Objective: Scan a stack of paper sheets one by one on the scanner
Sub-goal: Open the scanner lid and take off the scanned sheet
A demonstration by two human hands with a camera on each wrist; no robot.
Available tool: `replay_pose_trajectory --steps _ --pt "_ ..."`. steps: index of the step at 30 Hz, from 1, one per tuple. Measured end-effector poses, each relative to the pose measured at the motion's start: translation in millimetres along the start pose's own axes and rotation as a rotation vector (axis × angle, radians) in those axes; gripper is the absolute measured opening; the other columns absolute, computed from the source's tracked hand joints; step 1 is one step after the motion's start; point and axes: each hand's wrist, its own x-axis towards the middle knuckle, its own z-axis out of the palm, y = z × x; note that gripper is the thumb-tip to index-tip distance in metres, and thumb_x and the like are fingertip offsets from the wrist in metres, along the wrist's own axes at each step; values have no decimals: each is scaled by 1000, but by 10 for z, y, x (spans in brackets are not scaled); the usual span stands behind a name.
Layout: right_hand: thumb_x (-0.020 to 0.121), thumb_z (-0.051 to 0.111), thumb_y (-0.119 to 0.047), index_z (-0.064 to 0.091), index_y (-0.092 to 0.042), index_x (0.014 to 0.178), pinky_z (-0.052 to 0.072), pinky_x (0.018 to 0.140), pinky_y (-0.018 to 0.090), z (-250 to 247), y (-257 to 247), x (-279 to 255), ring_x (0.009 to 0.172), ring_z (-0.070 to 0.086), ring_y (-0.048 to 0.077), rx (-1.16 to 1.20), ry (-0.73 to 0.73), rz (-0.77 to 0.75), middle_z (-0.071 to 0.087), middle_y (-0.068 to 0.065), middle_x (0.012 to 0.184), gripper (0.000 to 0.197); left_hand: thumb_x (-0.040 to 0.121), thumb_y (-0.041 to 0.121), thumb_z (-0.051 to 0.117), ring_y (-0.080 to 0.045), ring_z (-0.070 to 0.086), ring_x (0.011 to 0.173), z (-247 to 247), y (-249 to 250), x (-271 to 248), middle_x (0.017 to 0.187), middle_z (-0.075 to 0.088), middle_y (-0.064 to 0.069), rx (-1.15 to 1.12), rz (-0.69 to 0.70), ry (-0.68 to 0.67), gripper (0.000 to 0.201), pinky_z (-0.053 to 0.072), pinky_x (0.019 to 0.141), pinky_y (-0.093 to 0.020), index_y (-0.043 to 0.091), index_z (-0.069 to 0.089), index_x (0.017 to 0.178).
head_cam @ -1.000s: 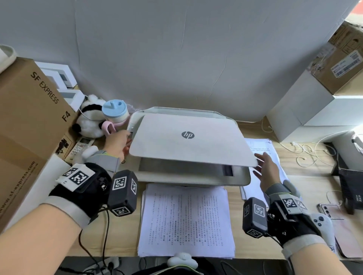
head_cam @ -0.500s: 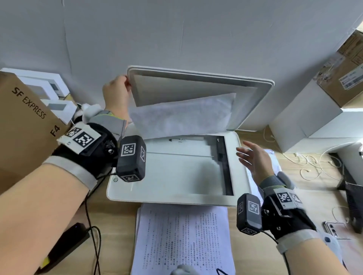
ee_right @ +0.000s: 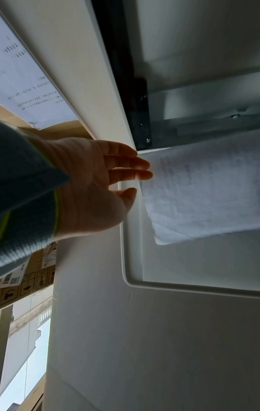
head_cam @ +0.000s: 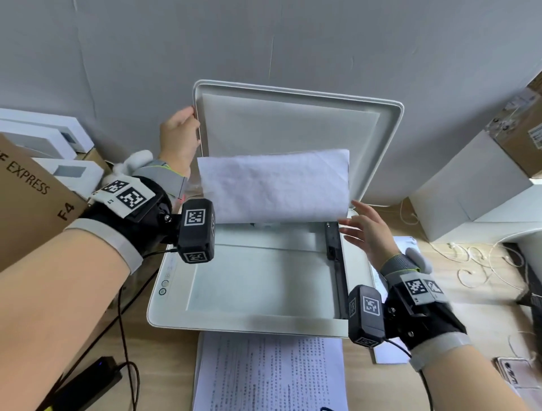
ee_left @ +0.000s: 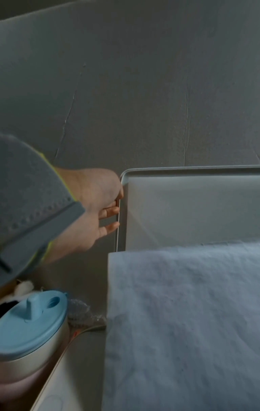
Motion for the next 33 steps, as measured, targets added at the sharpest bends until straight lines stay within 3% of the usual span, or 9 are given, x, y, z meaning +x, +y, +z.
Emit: replay_pose_trajectory --steps 4,8,12,15,20,26,28,30,33 --pt "93 34 -15 57 -19 101 46 66 28 106 8 39 67 58 22 21 -40 74 72 5 77 25 86 5 45 -6 51 79 -94 -85 -61 79 58 9 -15 -35 -41 33 44 65 -18 32 64 88" --pt "94 36 -41 62 -11 91 48 67 28 78 149 5 67 65 20 -33 -23 189 71 9 83 40 92 12 48 -6 56 78 -206 -283 -128 89 60 8 -18 -97 -26 26 44 63 -18 25 63 109" --pt "94 49 -11 57 -5 102 49 54 19 -100 344 -146 52 66 11 -97 -21 229 70 10 77 13 91 8 51 -7 55 68 -337 -538 -282 88 59 4 -21 -177 12 26 42 55 -15 21 62 110" --pt "90 48 8 54 -7 111 51 46 16 -259 472 -262 45 64 8 -112 -20 228 67 9 69 27 92 4 48 -8 54 67 -403 -755 -512 82 58 3 1 -240 -7 22 41 60 -18 22 61 96" --pt "88 51 8 63 -8 85 48 42 16 -433 588 -488 45 62 8 -129 -1 192 68 4 66 20 96 0 34 -13 50 65 -522 -1138 -891 79 51 1 8 -340 -67 32 37 51 -16 20 56 83" --pt "92 49 -1 63 -2 92 49 52 23 -863 825 -702 56 60 17 -121 321 100 67 10 76 14 94 -1 38 -14 53 65 -540 -1320 -1304 80 53 -1 103 -408 -170 31 40 58 -22 20 57 82" --pt "94 47 -3 57 6 116 48 51 19 -1071 946 -782 67 58 21 -161 474 105 64 22 96 26 95 -1 37 -15 56 64 -551 -1285 -1397 80 56 -2 92 -427 -202 31 43 54 -19 19 58 82" --pt "93 47 -3 50 9 126 45 49 11 -1266 1089 -910 98 60 37 -272 558 145 54 32 124 35 96 0 37 -13 60 59 -572 -1247 -1522 79 60 -3 84 -434 -236 31 45 52 -17 17 60 82" --pt "88 52 -3 56 6 117 45 79 28 -1457 1286 -1019 118 52 37 -458 547 372 57 26 124 31 96 1 38 -14 61 60 -595 -1245 -1684 80 64 -6 121 -425 -274 31 47 57 -19 15 62 84"
